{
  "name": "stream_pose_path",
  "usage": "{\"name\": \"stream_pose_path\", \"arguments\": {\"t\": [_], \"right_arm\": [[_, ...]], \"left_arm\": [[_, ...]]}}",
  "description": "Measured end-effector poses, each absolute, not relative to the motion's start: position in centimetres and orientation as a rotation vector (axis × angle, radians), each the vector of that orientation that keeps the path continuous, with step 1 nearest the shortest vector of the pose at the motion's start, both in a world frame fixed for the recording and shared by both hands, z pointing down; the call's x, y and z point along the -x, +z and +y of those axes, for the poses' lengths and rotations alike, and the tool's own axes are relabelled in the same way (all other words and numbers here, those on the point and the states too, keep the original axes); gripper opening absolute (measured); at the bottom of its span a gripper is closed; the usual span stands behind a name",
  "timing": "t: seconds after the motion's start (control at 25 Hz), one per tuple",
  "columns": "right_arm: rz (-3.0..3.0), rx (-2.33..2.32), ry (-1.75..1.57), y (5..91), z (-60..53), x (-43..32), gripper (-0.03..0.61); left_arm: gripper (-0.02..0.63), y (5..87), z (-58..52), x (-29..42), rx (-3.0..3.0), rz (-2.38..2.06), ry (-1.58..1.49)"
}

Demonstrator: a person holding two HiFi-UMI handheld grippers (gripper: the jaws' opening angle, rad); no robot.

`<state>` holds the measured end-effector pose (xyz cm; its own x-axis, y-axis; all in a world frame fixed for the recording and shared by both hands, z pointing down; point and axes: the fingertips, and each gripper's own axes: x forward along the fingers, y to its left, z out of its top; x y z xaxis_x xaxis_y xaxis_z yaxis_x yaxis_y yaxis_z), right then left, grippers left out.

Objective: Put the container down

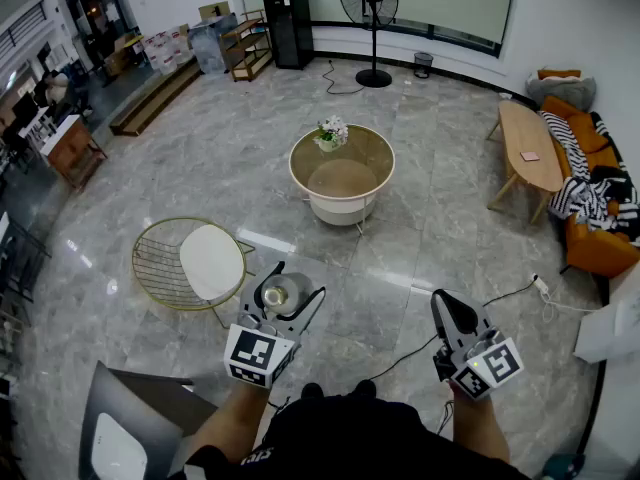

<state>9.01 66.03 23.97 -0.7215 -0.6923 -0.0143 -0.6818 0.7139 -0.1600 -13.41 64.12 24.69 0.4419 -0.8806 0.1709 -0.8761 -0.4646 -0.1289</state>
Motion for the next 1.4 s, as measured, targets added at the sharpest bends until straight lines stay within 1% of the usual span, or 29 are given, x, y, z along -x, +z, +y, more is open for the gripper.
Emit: {"name": "stream_pose_path", "arguments": {"t": [0.24,0.52,0.76,0.96,1.2,1.4], "right_arm": [[2.822,1.125,-0.192,22.4,67.5,-5.4,0.011],[2.799,1.136,-0.209,22.5,68.1,-5.2,0.011],[2.851,1.094,-0.087,21.3,69.0,-7.0,0.014],[2.884,1.060,-0.069,21.7,69.0,-9.7,0.015],[2.852,1.099,-0.121,22.4,68.2,-13.2,0.015],[2.842,1.114,-0.162,22.8,66.6,-14.0,0.015]], "left_arm": [[0.344,24.0,65.5,15.6,2.675,1.579,-0.356],[0.344,24.0,66.1,15.9,2.689,1.558,-0.356],[0.344,23.1,65.9,13.4,2.661,1.570,-0.351],[0.344,22.6,65.8,10.7,2.636,1.603,-0.325],[0.344,23.4,65.3,8.2,2.655,1.608,-0.326],[0.344,23.9,63.6,7.8,2.673,1.613,-0.319]]}}
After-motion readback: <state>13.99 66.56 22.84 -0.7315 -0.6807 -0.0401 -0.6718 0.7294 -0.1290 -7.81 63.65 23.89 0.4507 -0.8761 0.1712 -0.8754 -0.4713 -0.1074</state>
